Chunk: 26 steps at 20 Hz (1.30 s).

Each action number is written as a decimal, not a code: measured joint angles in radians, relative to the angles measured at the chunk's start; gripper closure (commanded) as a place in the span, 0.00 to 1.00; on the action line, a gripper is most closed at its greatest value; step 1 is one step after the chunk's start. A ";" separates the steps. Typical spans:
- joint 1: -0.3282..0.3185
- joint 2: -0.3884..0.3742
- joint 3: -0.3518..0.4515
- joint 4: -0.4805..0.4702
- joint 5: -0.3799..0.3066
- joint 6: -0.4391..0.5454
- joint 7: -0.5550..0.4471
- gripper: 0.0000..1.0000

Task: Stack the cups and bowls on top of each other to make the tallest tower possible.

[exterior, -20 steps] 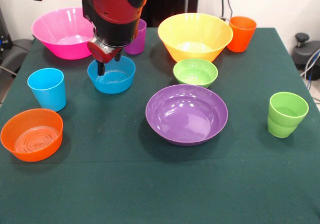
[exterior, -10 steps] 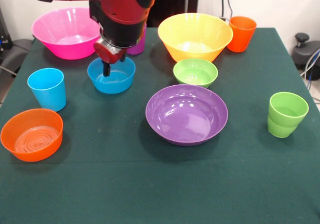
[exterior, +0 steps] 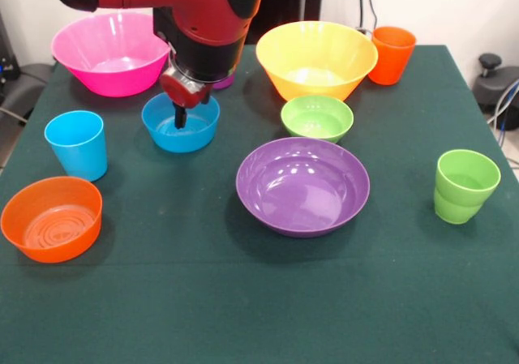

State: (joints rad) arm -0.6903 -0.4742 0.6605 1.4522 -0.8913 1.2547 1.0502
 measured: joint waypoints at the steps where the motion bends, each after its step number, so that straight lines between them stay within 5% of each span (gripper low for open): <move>1: 0.000 0.005 0.000 -0.001 0.000 0.000 0.000 0.00; 26: 0.000 0.042 -0.003 -0.004 0.000 0.000 0.000 0.00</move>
State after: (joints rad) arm -0.6903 -0.4319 0.6577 1.4484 -0.8913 1.2547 1.0502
